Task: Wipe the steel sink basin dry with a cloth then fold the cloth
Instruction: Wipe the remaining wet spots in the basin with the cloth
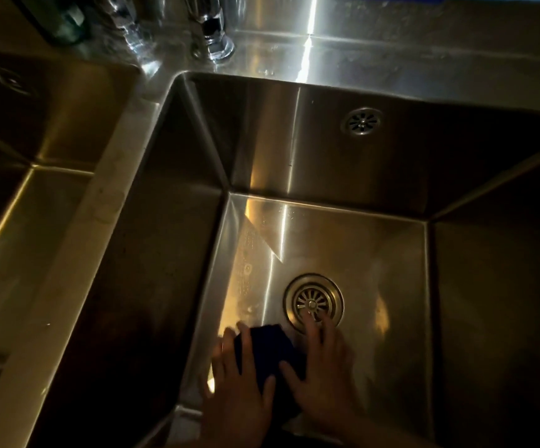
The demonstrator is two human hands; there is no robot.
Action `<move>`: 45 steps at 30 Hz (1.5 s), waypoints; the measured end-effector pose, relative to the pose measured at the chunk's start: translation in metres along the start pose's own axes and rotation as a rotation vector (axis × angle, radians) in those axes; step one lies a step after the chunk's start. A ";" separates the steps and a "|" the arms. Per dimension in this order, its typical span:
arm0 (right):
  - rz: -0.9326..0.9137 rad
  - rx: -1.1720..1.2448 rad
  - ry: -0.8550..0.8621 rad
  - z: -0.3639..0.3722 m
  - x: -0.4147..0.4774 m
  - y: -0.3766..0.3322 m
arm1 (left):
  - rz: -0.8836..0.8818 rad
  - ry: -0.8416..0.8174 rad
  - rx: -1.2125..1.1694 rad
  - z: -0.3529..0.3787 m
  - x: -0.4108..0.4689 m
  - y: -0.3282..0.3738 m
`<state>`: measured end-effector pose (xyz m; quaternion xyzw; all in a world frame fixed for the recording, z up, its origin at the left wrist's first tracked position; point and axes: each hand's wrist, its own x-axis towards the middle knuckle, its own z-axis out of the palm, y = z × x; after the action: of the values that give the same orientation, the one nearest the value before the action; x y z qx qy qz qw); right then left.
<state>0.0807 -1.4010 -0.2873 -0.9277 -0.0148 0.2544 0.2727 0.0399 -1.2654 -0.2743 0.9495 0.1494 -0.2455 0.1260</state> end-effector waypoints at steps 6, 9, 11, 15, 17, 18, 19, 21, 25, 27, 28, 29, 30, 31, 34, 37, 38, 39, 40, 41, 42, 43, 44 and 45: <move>0.121 -0.345 0.237 -0.044 0.016 0.073 | -0.317 -0.134 -0.009 0.042 -0.004 0.039; 0.095 -0.471 0.249 -0.044 0.016 0.089 | -0.301 -0.145 0.072 0.049 0.011 0.032; 0.063 -0.536 0.237 -0.044 0.012 0.094 | -0.204 -0.107 0.121 0.036 0.020 0.021; 0.052 -0.542 0.201 -0.043 0.008 0.101 | 0.077 0.073 0.209 0.006 0.044 -0.003; 0.043 -0.537 0.185 -0.043 0.010 0.107 | 0.208 0.065 0.268 0.005 0.051 -0.012; 0.035 -0.544 0.174 -0.043 0.010 0.109 | 0.260 0.074 0.279 0.006 0.053 -0.015; 0.031 -0.555 0.152 -0.042 0.010 0.111 | 0.294 0.113 0.278 0.009 0.055 -0.020; 0.032 -0.572 0.116 -0.039 0.011 0.115 | 0.345 0.144 0.300 0.016 0.054 -0.031; 0.066 -0.558 0.086 -0.037 0.012 0.116 | 0.594 0.158 0.452 0.035 0.040 -0.071; 0.063 -0.549 0.100 -0.034 0.013 0.117 | 0.662 0.162 0.468 0.041 0.036 -0.083; 0.065 -0.543 0.111 -0.032 0.013 0.117 | 0.645 0.163 0.446 0.043 0.036 -0.083; 0.061 -0.535 0.133 -0.030 0.013 0.118 | 0.603 0.164 0.409 0.046 0.038 -0.079; 0.058 -0.526 0.150 -0.028 0.014 0.118 | 0.540 0.156 0.369 0.048 0.039 -0.072; 0.056 -0.518 0.168 -0.025 0.014 0.120 | 0.475 0.161 0.329 0.050 0.041 -0.063; 0.050 -0.519 0.202 -0.021 0.016 0.123 | 0.380 0.195 0.237 0.043 0.063 -0.040; 0.056 -0.504 0.230 -0.014 0.018 0.127 | 0.431 0.241 0.292 0.013 0.111 -0.023; 0.057 -0.499 0.234 -0.012 0.018 0.129 | 0.463 0.248 0.312 0.002 0.130 -0.018; 0.057 -0.500 0.244 -0.011 0.019 0.132 | 0.485 0.247 0.315 -0.008 0.150 -0.013; 0.058 -0.506 0.251 -0.009 0.019 0.135 | 0.499 0.228 0.308 -0.015 0.168 -0.010; 0.056 -0.518 0.257 -0.007 0.020 0.138 | 0.520 0.236 0.293 -0.022 0.185 -0.008; 0.054 -0.528 0.257 -0.006 0.021 0.141 | 0.539 0.265 0.284 -0.028 0.200 -0.005; 0.049 -0.540 0.259 -0.004 0.021 0.143 | 0.542 0.294 0.289 -0.034 0.215 -0.002; 0.036 -0.555 0.266 -0.002 0.021 0.146 | 0.531 0.311 0.299 -0.040 0.229 0.000; 0.020 -0.568 0.277 -0.001 0.022 0.149 | 0.515 0.325 0.305 -0.046 0.242 0.002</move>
<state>0.0835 -1.5247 -0.3734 -0.9927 -0.0386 0.1139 -0.0005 0.2624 -1.1994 -0.3573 0.9907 -0.1156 -0.0705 0.0152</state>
